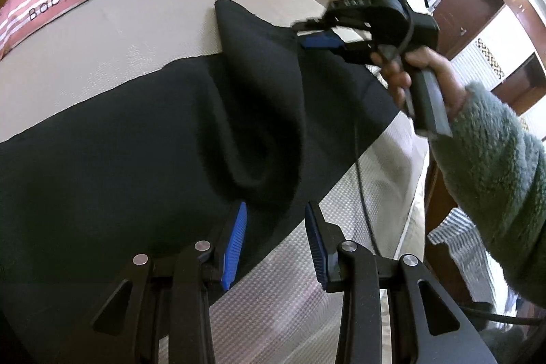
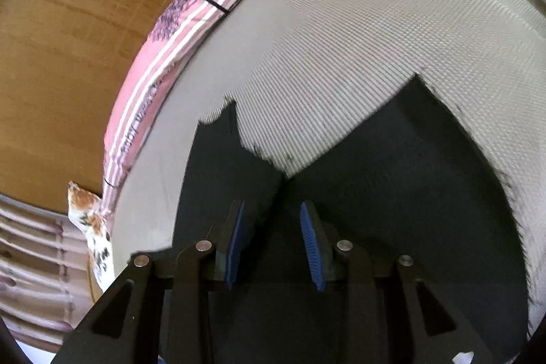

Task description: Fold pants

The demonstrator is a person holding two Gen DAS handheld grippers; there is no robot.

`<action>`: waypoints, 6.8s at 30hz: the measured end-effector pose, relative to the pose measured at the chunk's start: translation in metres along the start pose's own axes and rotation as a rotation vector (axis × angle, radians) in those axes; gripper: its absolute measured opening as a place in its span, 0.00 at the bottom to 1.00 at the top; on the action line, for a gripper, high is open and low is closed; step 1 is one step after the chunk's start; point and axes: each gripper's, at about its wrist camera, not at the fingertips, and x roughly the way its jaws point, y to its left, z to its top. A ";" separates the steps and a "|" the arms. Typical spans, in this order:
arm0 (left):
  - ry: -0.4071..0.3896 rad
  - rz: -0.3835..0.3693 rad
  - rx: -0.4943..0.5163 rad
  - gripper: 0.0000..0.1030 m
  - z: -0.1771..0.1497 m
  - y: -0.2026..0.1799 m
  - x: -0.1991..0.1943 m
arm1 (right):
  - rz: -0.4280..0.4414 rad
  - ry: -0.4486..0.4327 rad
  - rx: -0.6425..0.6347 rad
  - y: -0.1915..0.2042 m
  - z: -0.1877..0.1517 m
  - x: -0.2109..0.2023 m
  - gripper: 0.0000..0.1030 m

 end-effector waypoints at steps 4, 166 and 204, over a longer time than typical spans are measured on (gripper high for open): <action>0.002 0.015 0.022 0.36 -0.007 -0.005 0.007 | 0.008 0.007 -0.005 0.005 0.011 0.011 0.20; -0.249 0.139 -0.386 0.35 0.005 0.240 -0.047 | -0.123 0.231 -0.670 0.231 -0.146 0.130 0.21; -0.114 0.245 -0.201 0.55 -0.087 0.089 -0.053 | -0.289 -0.126 -0.052 -0.040 -0.130 -0.126 0.30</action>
